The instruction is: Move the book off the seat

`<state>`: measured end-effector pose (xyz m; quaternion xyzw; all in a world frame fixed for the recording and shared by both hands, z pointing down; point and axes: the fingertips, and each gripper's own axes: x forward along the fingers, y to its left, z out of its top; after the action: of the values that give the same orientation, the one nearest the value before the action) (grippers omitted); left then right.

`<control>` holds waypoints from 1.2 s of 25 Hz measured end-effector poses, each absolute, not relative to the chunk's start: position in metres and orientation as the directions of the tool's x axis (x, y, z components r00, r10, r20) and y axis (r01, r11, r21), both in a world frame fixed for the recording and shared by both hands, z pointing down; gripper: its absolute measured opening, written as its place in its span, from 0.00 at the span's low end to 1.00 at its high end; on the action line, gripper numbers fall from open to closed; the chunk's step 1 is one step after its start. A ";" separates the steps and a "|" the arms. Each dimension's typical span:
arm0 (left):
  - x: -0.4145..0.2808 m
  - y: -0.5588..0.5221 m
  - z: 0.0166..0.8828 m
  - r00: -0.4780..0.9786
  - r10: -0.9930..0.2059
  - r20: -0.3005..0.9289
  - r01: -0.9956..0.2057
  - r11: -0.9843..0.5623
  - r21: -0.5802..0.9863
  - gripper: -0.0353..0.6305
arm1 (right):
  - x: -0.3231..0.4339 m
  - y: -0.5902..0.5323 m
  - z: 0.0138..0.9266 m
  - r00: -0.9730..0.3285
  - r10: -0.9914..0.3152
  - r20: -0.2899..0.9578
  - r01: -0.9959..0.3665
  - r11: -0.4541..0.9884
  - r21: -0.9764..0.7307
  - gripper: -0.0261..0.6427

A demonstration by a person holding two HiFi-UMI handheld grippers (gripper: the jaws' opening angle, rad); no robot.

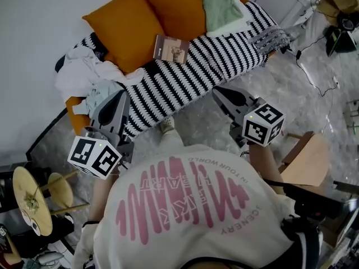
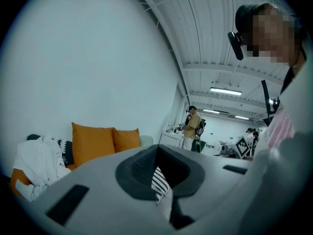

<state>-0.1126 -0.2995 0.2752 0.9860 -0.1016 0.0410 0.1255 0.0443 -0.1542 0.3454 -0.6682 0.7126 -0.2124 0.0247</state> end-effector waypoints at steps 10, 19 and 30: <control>-0.093 -0.341 0.283 0.974 -0.180 0.136 -0.211 -0.940 0.267 0.06 | 0.076 -0.194 0.344 -0.054 -0.977 0.207 -0.895 -0.044 -0.444 0.06; -0.059 -0.383 0.283 0.979 -0.147 0.140 -0.180 -0.946 0.269 0.06 | 0.108 -0.226 0.345 -0.009 -0.974 0.227 -0.854 -0.111 -0.508 0.06; -0.033 -0.459 0.306 0.965 -0.149 0.215 -0.200 -0.950 0.241 0.06 | 0.143 -0.258 0.359 0.058 -0.952 0.301 -0.836 -0.211 -0.506 0.06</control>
<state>-0.0334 -0.4585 0.3065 0.9825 -0.0889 0.0975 0.1314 0.1433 -0.2578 0.3586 -0.7207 0.6202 -0.2937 0.0985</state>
